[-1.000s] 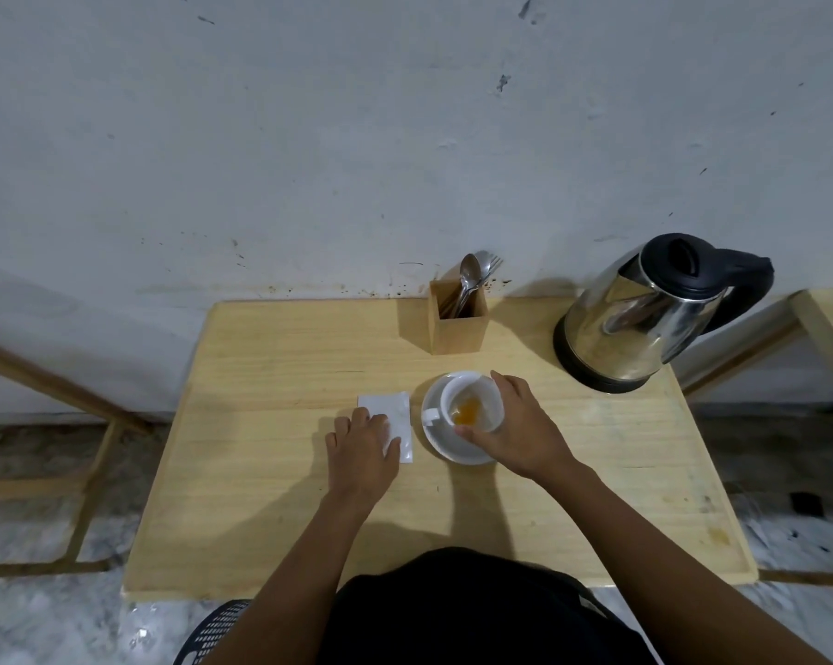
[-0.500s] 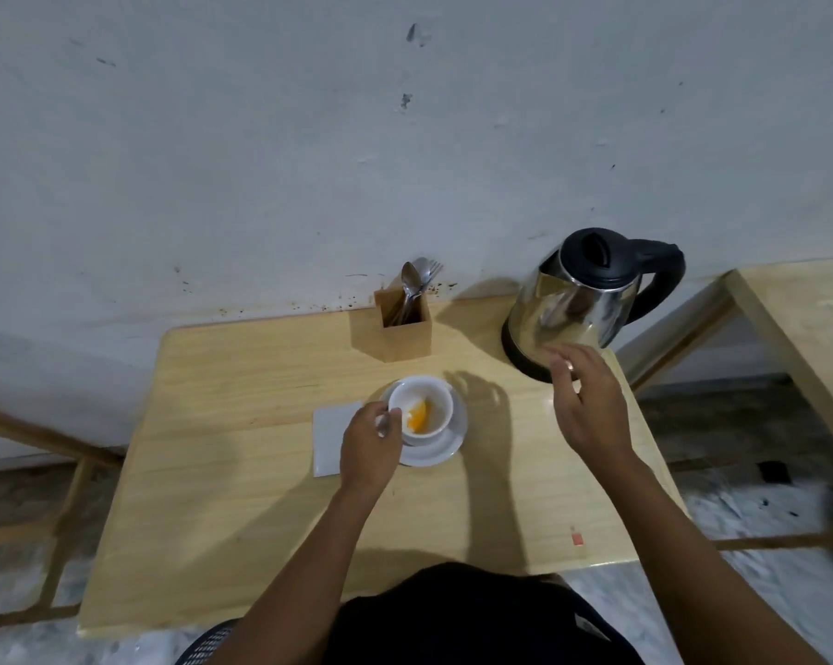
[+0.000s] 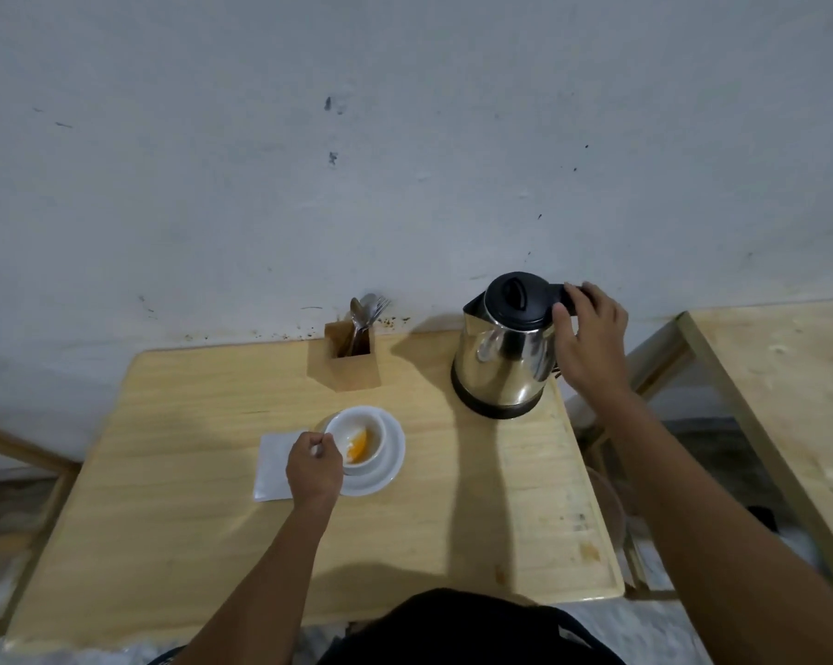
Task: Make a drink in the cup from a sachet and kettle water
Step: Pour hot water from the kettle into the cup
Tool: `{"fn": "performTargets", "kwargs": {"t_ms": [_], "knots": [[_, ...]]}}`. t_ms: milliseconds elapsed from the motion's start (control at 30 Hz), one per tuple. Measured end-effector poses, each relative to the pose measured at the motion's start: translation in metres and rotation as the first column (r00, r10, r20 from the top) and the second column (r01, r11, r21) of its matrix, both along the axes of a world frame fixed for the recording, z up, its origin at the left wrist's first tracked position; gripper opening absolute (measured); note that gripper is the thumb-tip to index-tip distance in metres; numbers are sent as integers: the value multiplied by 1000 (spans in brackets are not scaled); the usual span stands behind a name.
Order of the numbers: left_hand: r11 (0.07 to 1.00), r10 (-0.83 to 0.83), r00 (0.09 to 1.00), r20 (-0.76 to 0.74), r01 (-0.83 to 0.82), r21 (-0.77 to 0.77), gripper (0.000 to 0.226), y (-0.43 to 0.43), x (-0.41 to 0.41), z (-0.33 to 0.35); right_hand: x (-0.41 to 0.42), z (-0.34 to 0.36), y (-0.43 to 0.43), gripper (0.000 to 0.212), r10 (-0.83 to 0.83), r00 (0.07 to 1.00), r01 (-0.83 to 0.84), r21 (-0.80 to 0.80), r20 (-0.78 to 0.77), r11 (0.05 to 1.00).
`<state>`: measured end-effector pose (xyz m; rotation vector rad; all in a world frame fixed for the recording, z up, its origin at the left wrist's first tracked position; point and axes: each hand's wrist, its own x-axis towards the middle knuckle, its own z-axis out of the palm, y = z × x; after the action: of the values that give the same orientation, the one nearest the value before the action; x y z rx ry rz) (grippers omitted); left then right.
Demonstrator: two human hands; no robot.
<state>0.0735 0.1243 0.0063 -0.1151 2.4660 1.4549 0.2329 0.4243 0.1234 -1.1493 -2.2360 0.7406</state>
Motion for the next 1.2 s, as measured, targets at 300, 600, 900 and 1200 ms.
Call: {"fn": "performTargets", "kwargs": {"t_ms": [300,600,900,1200], "knots": [[990,68,997,-38,-72,-123,23,13,4,1,-7,13,63,38,225,974,-215,-184,34,959],[979,120,992,-48,-126,-160,27,18,8,0,-6,18,104,74,362,930,-309,-398,62,864],[986,114,992,54,-106,-130,19,17,6,9,-14,-2,111,84,328,942,-335,-326,-78,884],[989,62,995,82,-50,-141,24,12,2,8,-18,19,102,76,311,924,-360,-234,-222,903]]}}
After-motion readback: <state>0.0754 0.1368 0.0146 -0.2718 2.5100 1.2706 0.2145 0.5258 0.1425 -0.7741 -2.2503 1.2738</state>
